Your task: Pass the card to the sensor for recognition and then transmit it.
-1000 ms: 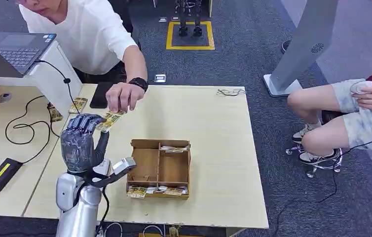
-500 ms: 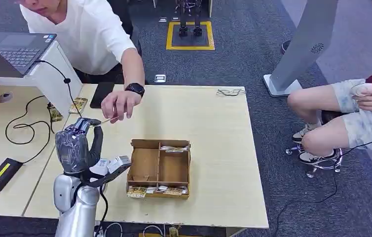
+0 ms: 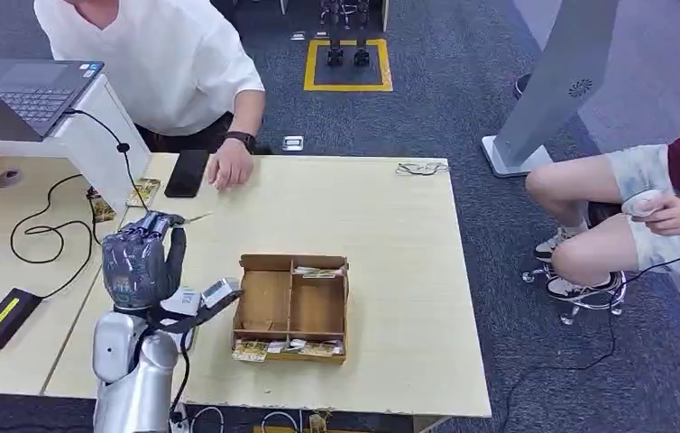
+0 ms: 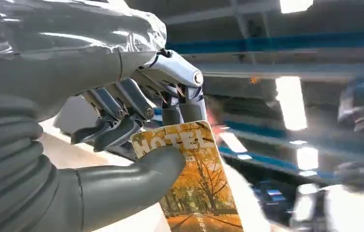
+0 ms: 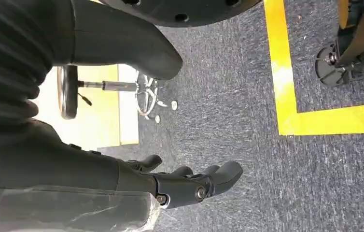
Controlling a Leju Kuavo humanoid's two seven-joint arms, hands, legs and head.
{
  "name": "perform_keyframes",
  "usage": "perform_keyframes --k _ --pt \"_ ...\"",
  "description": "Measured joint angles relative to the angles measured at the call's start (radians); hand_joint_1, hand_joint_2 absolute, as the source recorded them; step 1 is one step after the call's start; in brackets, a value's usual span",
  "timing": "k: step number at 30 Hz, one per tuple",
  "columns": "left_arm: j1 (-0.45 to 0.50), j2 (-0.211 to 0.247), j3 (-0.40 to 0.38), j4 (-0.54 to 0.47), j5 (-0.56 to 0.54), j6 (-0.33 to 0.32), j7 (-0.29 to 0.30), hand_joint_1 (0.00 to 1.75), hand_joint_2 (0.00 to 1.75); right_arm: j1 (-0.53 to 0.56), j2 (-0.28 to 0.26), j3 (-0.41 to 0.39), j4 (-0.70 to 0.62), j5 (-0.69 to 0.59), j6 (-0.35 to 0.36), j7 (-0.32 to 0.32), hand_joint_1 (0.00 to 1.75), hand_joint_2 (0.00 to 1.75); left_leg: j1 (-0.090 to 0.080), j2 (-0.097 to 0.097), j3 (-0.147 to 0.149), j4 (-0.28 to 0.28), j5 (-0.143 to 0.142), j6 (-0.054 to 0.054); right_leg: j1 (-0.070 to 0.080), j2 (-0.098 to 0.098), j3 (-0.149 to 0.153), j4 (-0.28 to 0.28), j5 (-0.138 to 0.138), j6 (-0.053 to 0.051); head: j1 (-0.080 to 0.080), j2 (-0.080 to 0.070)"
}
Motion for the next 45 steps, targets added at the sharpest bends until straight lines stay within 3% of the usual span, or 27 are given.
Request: perform_keyframes --k 3,9,13,23,30,35,45 --pt "-0.02 0.039 -0.019 0.018 -0.051 0.0 0.17 1.75 1.75 0.0 0.0 0.0 0.0 0.009 0.003 -0.003 0.0 1.75 0.0 0.001 0.0 0.0 0.0 0.0 0.0 0.001 0.0 0.0 0.0 0.0 0.0 0.0" --pt "-0.029 0.123 -0.087 0.061 -0.081 0.0 0.342 1.75 1.75 -0.001 -0.003 0.0 0.0 0.009 0.006 -0.002 0.0 1.75 0.0 0.001 0.0 0.0 0.0 0.0 0.0 0.001 -0.001 0.0 0.0 0.0 0.0 0.0" --pt "-0.033 0.182 -0.134 0.121 -0.073 0.0 0.425 1.75 1.75 -0.001 -0.003 0.0 0.0 0.007 0.007 0.0 0.0 1.75 0.0 0.001 0.0 0.0 0.0 0.0 0.0 0.001 -0.001 0.0 0.0 0.0 0.0 0.0" --pt "-0.032 0.24 -0.179 0.194 -0.063 0.0 0.441 1.75 1.75 -0.001 -0.004 0.0 0.0 0.007 0.007 -0.003 0.0 1.75 0.0 0.0 -0.001 0.0 0.001 0.0 0.0 0.001 -0.001 0.0 0.0 0.0 0.0 0.0" --pt "-0.033 0.262 -0.213 0.262 0.024 0.0 0.378 1.75 1.75 -0.001 -0.004 0.0 0.0 0.002 0.006 -0.008 0.0 1.75 0.0 0.0 -0.001 0.0 0.001 0.0 0.0 0.001 -0.001 0.0 0.0 0.0 0.0 0.0" --pt "-0.03 0.273 -0.234 0.285 0.044 0.0 0.376 1.75 1.75 -0.001 -0.005 0.0 0.0 -0.008 0.004 -0.01 0.0 1.75 0.0 0.0 -0.001 0.0 0.001 0.0 0.0 0.001 -0.001 0.0 0.0 0.0 0.0 0.0" --pt "-0.013 0.307 -0.25 0.323 0.067 0.0 0.442 1.75 1.75 0.0 -0.005 -0.005 0.0 -0.011 0.001 -0.009 0.0 1.75 0.0 0.0 -0.001 0.0 0.001 0.0 0.0 0.001 -0.001 0.0 0.0 0.0 0.0 0.0"
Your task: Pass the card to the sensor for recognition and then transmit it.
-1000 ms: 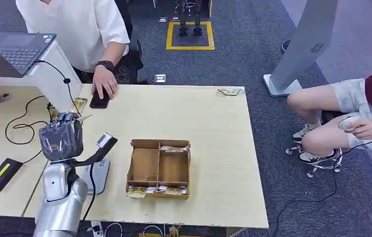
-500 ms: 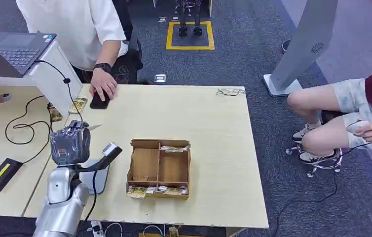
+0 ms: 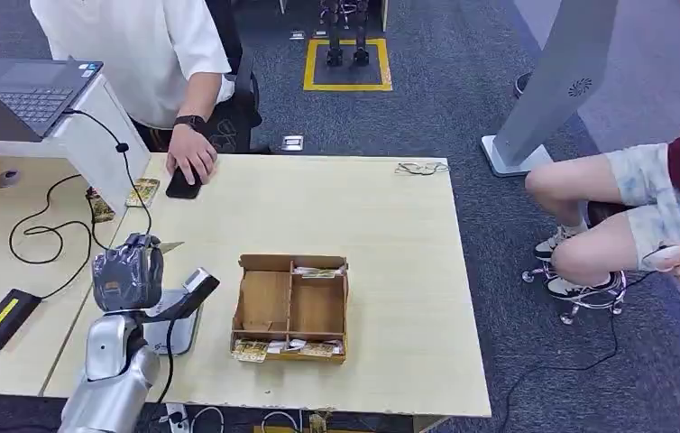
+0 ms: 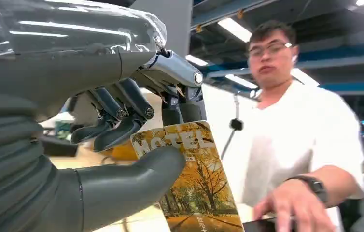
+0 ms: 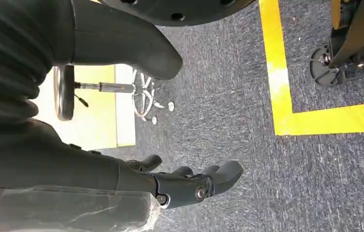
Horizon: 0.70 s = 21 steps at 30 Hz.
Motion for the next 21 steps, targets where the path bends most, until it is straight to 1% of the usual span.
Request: perform_keyframes --k 4,7,13,14,15,16,17,18,19,20,21 --pt "0.021 0.016 0.0 0.008 0.004 0.0 0.0 1.75 1.75 0.0 0.0 -0.001 0.0 0.0 -0.002 0.0 0.0 1.75 0.0 0.0 0.0 0.0 0.0 0.0 0.0 0.0 0.0 0.0 0.0 0.0 0.0 0.0" --pt "0.036 0.021 0.0 0.011 -0.012 0.0 0.017 1.75 1.75 0.0 0.0 -0.001 0.0 0.0 -0.003 0.0 0.0 1.75 0.0 0.0 0.0 0.0 0.0 0.0 0.0 0.0 0.0 0.0 0.0 0.0 0.0 0.0" --pt "0.052 0.025 -0.001 0.016 -0.024 0.0 0.011 1.75 1.75 0.0 0.0 -0.002 0.0 0.0 -0.006 0.0 0.0 1.75 0.0 0.0 0.0 0.0 0.0 0.0 0.0 0.0 0.0 0.0 0.0 0.0 0.0 0.0" --pt "0.058 0.024 -0.002 0.015 -0.014 0.0 -0.009 1.75 1.75 0.0 0.0 -0.003 0.0 0.0 -0.006 0.0 0.0 1.75 0.0 0.0 0.0 0.0 0.0 0.0 0.0 0.0 0.0 0.0 0.0 0.0 0.0 0.0" --pt "0.066 0.021 -0.002 0.009 0.01 0.001 -0.046 1.75 1.75 0.0 0.0 -0.003 0.0 -0.001 -0.006 0.0 0.0 1.75 0.0 0.0 0.0 0.0 0.0 0.0 0.0 0.0 0.0 0.0 0.0 0.0 0.0 0.0" --pt "0.077 0.013 -0.002 -0.004 0.044 0.001 -0.094 1.75 1.75 0.0 0.0 -0.004 0.0 -0.002 -0.008 0.0 0.0 1.75 0.0 0.0 0.0 0.0 0.0 0.0 0.0 0.0 0.0 0.0 0.0 0.0 0.0 0.0" --pt "0.087 0.001 -0.002 -0.02 0.093 0.002 -0.153 1.75 1.75 0.001 0.0 -0.006 0.0 -0.004 -0.01 0.0 0.0 1.75 0.0 0.0 0.0 0.0 0.0 0.0 0.0 0.0 0.0 0.0 0.0 0.0 0.0 0.0" --pt "0.1 -0.014 -0.006 -0.037 0.143 0.002 -0.199 1.75 1.75 0.001 0.0 -0.009 0.0 -0.013 -0.012 0.0 0.0 1.75 0.0 0.0 0.0 0.0 0.0 0.0 0.0 -0.001 0.0 0.0 0.0 0.0 0.0 0.0" --pt "0.115 -0.035 -0.017 -0.067 0.187 0.002 -0.232 1.75 1.75 0.0 0.0 -0.014 0.0 -0.019 -0.015 0.0 0.0 1.75 -0.001 -0.001 0.0 0.0 0.0 0.0 0.0 -0.001 0.0 -0.001 0.0 0.0 0.0 0.0" --pt "0.13 -0.054 -0.031 -0.094 0.23 0.002 -0.251 1.75 1.75 0.0 0.0 -0.019 0.0 -0.021 -0.019 0.0 0.0 1.75 -0.001 -0.001 -0.001 0.0 0.0 0.0 0.0 -0.001 0.0 -0.001 0.0 0.0 0.0 0.0" --pt "0.143 -0.066 -0.051 -0.119 0.249 0.002 -0.254 1.75 1.75 0.0 0.001 -0.023 0.0 -0.024 -0.024 -0.002 0.0 1.75 -0.001 0.0 -0.001 0.0 0.0 0.0 0.0 -0.001 0.0 -0.001 0.0 0.0 0.0 0.0"
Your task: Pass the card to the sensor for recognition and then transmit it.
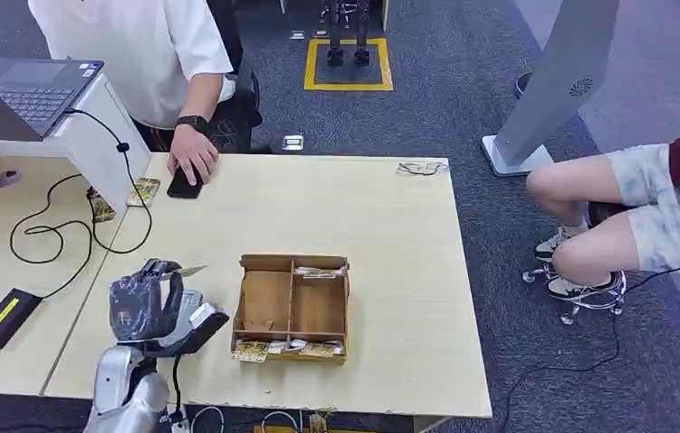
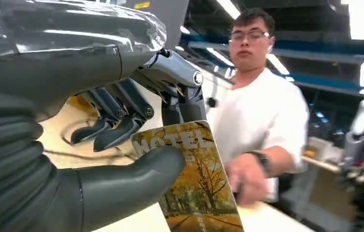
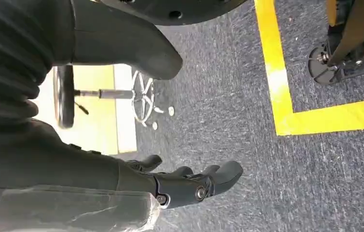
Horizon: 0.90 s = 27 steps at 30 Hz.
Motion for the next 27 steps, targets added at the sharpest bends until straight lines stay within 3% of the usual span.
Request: perform_keyframes --k 4,10,27 --pt "0.043 -0.038 -0.093 -0.104 0.032 0.0 0.001 1.75 1.75 0.0 0.004 -0.016 0.0 -0.012 -0.014 -0.005 0.0 1.75 0.0 0.0 0.0 0.0 0.0 0.0 0.0 0.0 0.0 0.0 0.0 0.0 0.0 0.0" --pt "0.075 -0.045 -0.157 -0.187 0.018 0.0 0.019 1.75 1.75 0.002 0.005 -0.03 0.0 -0.014 -0.016 -0.006 0.0 1.75 0.001 0.0 0.0 0.0 0.0 0.0 0.001 0.0 0.0 0.001 0.0 0.0 0.0 0.0" --pt "0.082 -0.034 -0.207 -0.204 -0.075 0.0 0.087 1.75 1.75 0.003 0.006 -0.044 0.0 -0.006 -0.013 -0.011 0.0 1.75 0.0 0.0 0.0 0.0 0.0 0.0 0.0 0.0 0.0 0.001 0.0 0.0 0.0 0.0"
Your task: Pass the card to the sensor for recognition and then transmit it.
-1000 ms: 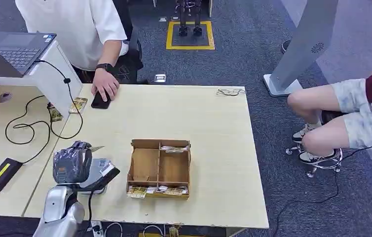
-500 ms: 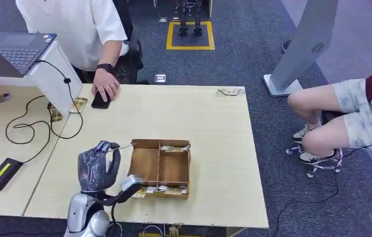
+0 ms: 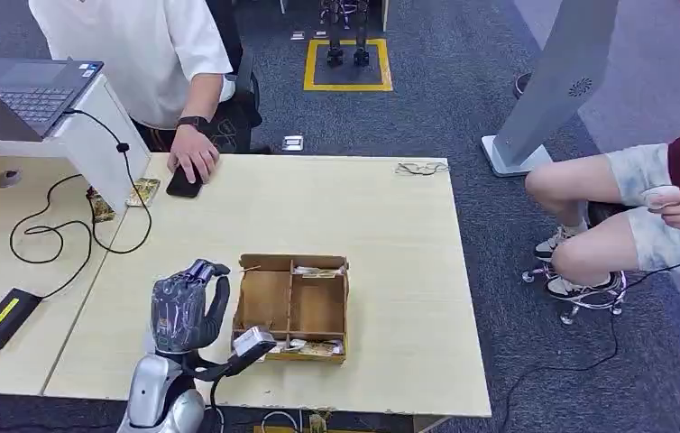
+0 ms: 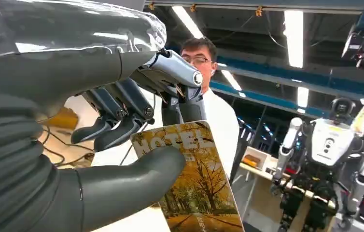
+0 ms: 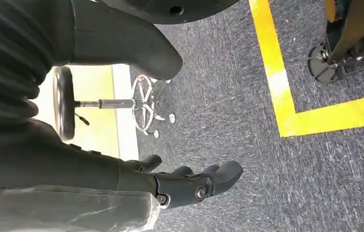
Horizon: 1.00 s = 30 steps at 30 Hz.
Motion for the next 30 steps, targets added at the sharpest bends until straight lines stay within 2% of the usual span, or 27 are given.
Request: perform_keyframes --k 3,12,20,30 --pt "-0.026 0.002 0.0 0.025 -0.04 0.0 0.043 1.75 1.75 0.0 0.0 0.0 0.0 0.018 0.008 0.0 0.0 1.75 0.0 0.0 0.0 0.0 0.0 0.0 0.0 0.0 0.0 0.0 0.0 0.0 0.0 0.0" --pt "-0.06 0.009 0.0 0.069 -0.063 0.0 0.067 1.75 1.75 0.0 0.0 0.0 0.0 0.019 0.011 0.003 0.0 1.75 0.0 0.0 0.0 0.0 0.0 0.0 0.0 0.0 0.0 0.0 0.0 0.0 0.0 0.0" --pt "-0.142 0.018 0.0 0.196 -0.135 -0.001 0.165 1.75 1.75 -0.002 0.0 0.006 0.0 0.048 0.015 0.011 0.0 1.75 0.0 0.0 0.0 0.0 0.0 0.0 0.0 0.0 0.0 0.0 0.0 0.0 0.0 0.0" --pt "-0.175 0.037 0.001 0.292 -0.162 0.0 0.202 1.75 1.75 -0.003 0.0 0.01 0.0 0.051 0.031 0.016 0.0 1.75 0.0 0.0 0.0 0.0 0.0 0.0 0.0 0.0 0.0 0.0 0.0 0.0 0.0 0.0"
